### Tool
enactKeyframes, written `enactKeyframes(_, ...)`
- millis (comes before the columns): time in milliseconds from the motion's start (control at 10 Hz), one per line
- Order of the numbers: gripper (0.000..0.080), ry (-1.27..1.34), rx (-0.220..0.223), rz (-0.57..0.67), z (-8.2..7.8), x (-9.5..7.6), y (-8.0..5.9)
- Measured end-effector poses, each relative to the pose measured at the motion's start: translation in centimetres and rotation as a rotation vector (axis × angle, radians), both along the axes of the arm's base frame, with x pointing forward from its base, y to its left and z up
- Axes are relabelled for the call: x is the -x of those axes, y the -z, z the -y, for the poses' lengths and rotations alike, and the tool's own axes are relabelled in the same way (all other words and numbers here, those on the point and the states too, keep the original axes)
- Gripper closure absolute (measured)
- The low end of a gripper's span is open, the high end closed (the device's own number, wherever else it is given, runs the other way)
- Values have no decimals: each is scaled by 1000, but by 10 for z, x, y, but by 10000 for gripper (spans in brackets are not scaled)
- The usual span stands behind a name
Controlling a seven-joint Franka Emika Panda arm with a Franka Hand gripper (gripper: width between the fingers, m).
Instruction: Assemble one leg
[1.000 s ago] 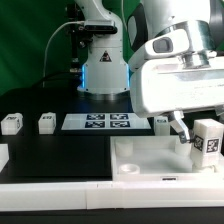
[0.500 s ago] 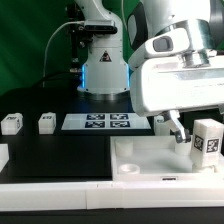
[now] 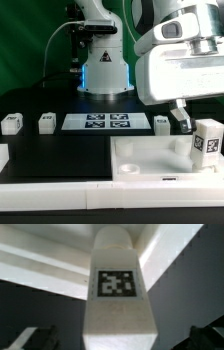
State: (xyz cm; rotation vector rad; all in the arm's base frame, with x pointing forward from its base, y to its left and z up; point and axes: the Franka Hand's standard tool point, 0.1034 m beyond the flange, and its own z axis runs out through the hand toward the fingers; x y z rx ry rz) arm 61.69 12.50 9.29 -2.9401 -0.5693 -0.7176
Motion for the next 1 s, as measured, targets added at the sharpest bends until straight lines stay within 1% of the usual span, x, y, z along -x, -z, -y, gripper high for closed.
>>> enactKeyframes(100, 150, -2, 6, -49, -2, 4, 5)
enactKeyframes(300, 150, -16, 45, -273, -10, 10, 2)
enactKeyframes(400, 150, -22, 63, -337, -5, 7, 1)
enactKeyframes(500, 150, -24, 90, -446, 2, 10, 1)
enactKeyframes(600, 150, -18, 81, -398, 2, -1, -3)
enactKeyframes(1000, 150, -17, 79, -395, 2, 1, -1)
